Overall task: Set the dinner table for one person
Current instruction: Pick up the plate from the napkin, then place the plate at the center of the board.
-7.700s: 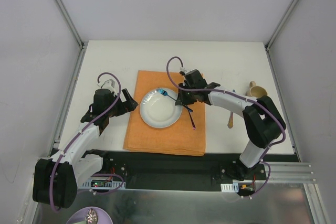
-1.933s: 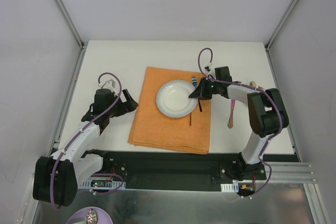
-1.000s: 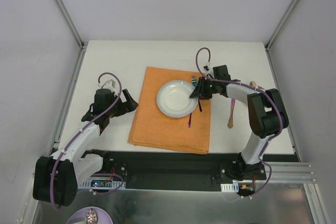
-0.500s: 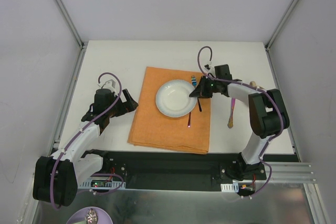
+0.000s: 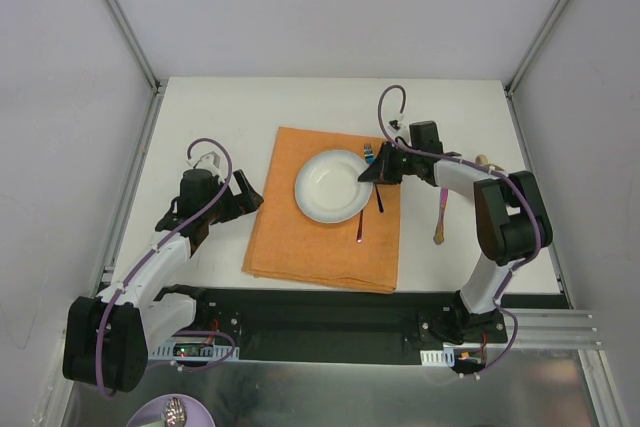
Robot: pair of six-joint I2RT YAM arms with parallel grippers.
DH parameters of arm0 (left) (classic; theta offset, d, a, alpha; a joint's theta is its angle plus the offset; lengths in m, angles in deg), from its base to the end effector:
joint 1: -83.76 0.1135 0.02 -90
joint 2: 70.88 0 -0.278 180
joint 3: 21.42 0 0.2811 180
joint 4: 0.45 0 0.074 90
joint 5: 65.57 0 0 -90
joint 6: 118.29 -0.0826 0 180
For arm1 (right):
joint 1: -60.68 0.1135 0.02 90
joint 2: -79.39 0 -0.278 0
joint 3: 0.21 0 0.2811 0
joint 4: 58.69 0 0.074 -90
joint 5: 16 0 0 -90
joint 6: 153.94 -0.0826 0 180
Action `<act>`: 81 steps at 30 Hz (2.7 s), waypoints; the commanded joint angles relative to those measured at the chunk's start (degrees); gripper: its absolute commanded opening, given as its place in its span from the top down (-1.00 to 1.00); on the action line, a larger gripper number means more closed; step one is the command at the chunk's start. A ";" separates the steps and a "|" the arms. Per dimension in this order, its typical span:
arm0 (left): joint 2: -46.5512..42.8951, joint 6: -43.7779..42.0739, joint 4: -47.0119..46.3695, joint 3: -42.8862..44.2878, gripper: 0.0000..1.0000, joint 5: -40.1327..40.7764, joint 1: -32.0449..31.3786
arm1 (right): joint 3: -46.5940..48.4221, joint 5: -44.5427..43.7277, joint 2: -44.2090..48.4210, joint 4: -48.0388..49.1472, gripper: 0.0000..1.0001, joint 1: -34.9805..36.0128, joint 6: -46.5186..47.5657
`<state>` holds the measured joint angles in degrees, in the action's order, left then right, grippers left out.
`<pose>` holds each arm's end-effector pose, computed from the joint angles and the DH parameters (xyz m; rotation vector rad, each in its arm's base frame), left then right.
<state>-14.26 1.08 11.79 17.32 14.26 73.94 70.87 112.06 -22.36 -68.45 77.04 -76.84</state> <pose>0.2625 -0.0602 0.1814 -0.2554 2.1289 -0.5931 0.3927 0.1684 0.1521 -0.4296 2.2565 1.0216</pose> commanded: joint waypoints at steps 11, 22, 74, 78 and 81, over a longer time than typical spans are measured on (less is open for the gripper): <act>-0.11 -0.62 -0.19 0.04 -0.99 -0.20 -0.63 | -0.49 1.84 -0.20 16.68 0.99 -3.26 -9.50; 0.16 -0.62 -0.19 0.30 -0.99 -0.64 -0.55 | -1.02 1.57 0.86 18.79 0.99 -6.78 -10.65; 0.33 -0.98 -0.19 0.39 -0.99 -0.64 -0.63 | 16.73 -6.69 -13.03 22.66 0.99 -27.08 -18.82; 0.68 -0.98 -0.19 0.48 -0.99 -0.72 -0.63 | 17.44 -7.13 -13.56 22.48 0.99 -27.70 -18.91; 0.95 -1.06 -0.19 0.57 -0.98 -0.72 -0.63 | 17.70 -7.74 -13.82 22.48 0.99 -28.14 -19.00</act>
<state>-13.67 1.03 11.82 17.32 14.24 73.94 84.43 103.65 -37.36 -52.78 49.94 -93.98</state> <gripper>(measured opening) 0.993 0.062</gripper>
